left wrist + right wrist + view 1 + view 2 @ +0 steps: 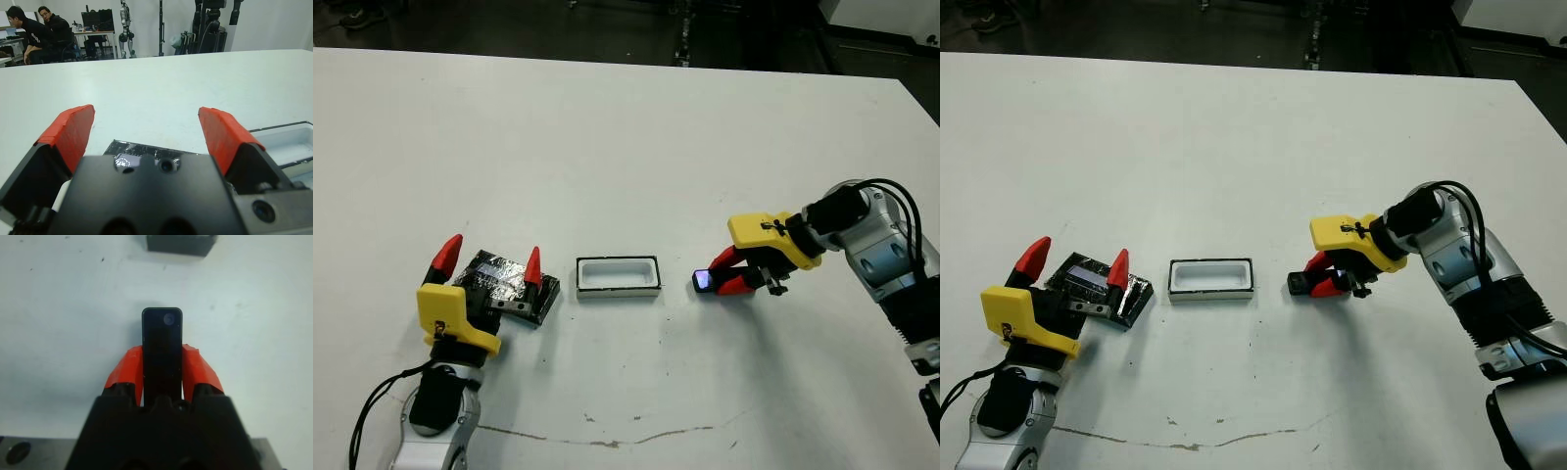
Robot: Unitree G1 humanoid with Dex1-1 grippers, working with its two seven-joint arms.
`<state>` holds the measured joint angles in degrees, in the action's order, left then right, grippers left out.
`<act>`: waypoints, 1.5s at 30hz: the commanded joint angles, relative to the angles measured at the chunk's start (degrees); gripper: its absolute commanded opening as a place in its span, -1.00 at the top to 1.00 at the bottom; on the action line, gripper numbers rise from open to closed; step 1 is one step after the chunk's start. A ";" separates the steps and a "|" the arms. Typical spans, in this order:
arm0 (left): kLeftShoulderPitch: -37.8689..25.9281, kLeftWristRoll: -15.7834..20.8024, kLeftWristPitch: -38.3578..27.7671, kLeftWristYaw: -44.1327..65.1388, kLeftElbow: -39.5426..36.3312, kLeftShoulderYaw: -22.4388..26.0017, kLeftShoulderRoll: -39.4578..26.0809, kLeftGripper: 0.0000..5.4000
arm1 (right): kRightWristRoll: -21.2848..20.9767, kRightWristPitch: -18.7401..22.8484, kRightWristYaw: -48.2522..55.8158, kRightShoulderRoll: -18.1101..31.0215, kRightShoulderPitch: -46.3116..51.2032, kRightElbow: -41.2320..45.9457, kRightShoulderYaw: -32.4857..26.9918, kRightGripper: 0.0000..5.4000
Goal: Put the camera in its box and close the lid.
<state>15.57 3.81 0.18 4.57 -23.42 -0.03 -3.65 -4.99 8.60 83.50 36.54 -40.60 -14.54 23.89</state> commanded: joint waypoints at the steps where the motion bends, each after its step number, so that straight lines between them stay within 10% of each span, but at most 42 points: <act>1: 0.39 -0.39 0.00 -0.04 0.57 0.13 -0.16 -1.00 | 2.08 4.84 -0.96 1.33 -1.06 2.38 -3.04 0.38; 8: 0.36 -0.81 0.23 -0.45 0.61 -0.22 0.16 -1.00 | 12.05 16.27 -0.28 -1.21 -6.38 -1.46 -9.85 0.38; 22: 0.54 -0.88 0.16 -0.29 0.61 -0.37 0.61 -1.00 | 15.14 23.41 -2.98 -10.38 -10.16 -4.46 -6.71 0.38; 45: 0.00 -1.63 -0.25 -0.65 0.83 -0.04 0.88 -1.00 | 14.96 18.86 -5.58 -19.55 -8.65 -4.06 -0.53 0.38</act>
<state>15.50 2.66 -0.30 4.12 -22.88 -0.20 -2.42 9.97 28.46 77.78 17.13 -49.93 -18.39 22.88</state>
